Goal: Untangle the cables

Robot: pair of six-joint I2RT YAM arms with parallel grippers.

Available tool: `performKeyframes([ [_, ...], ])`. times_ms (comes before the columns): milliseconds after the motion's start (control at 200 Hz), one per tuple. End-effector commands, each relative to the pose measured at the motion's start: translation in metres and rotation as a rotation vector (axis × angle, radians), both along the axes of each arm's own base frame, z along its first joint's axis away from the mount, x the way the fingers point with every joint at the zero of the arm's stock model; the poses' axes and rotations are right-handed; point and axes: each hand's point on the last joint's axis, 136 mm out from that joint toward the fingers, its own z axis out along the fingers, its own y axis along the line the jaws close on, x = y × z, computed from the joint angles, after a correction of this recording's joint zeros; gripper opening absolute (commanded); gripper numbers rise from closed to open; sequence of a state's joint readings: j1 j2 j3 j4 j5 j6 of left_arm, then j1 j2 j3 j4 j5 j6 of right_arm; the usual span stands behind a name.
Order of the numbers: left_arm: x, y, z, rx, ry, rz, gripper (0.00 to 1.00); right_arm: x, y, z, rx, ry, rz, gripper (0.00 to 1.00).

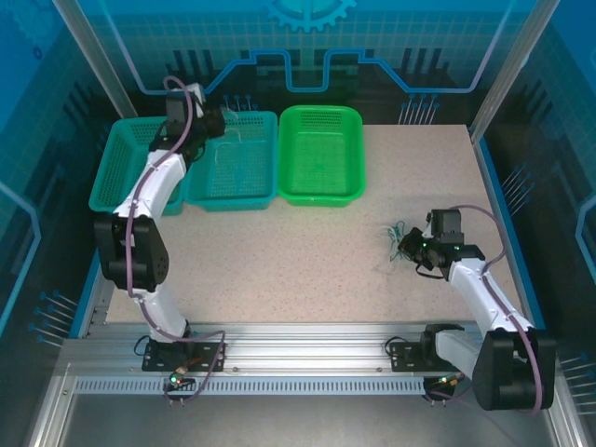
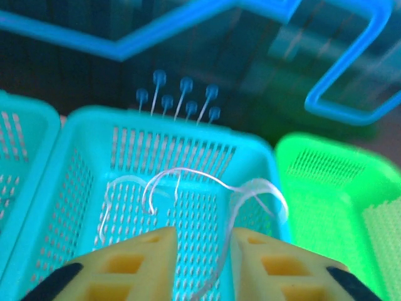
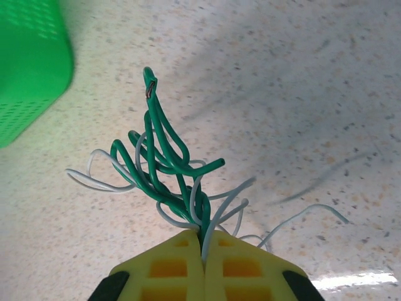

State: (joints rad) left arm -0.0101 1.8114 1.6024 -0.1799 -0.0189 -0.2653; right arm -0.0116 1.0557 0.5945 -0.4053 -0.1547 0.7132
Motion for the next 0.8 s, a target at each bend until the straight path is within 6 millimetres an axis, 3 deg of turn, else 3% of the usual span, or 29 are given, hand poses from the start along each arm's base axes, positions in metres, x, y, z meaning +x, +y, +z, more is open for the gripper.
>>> performKeyframes([
  [0, -0.015, -0.012, 0.068, -0.074, -0.190, -0.045, 0.46, 0.006, 0.015, 0.036, 0.023, -0.084, 0.084, 0.00],
  [80, -0.033, -0.026, 0.087, -0.090, -0.231, -0.097, 0.59, 0.009, 0.022, 0.052, 0.030, -0.124, 0.129, 0.00],
  [165, -0.059, -0.053, 0.112, -0.083, -0.300, -0.170, 0.65, 0.013, 0.031, 0.069, 0.060, -0.172, 0.173, 0.00],
  [295, -0.108, -0.115, 0.144, -0.049, -0.433, -0.365, 0.72, 0.019, 0.039, 0.089, 0.095, -0.221, 0.209, 0.00],
  [385, -0.147, -0.172, 0.150, -0.018, -0.513, -0.587, 0.73, 0.020, 0.046, 0.102, 0.121, -0.253, 0.242, 0.00],
  [480, -0.195, -0.231, 0.139, 0.051, -0.592, -0.853, 0.75, 0.020, 0.052, 0.115, 0.142, -0.284, 0.273, 0.00],
  [595, -0.241, -0.281, 0.111, 0.180, -0.710, -1.074, 0.80, 0.018, 0.058, 0.126, 0.162, -0.312, 0.311, 0.00],
  [685, -0.258, -0.305, 0.091, 0.236, -0.778, -1.158, 0.82, 0.015, 0.065, 0.134, 0.180, -0.337, 0.364, 0.00],
  [795, -0.260, -0.325, 0.061, 0.277, -0.766, -1.243, 0.83, 0.005, 0.081, 0.149, 0.215, -0.405, 0.492, 0.00],
])
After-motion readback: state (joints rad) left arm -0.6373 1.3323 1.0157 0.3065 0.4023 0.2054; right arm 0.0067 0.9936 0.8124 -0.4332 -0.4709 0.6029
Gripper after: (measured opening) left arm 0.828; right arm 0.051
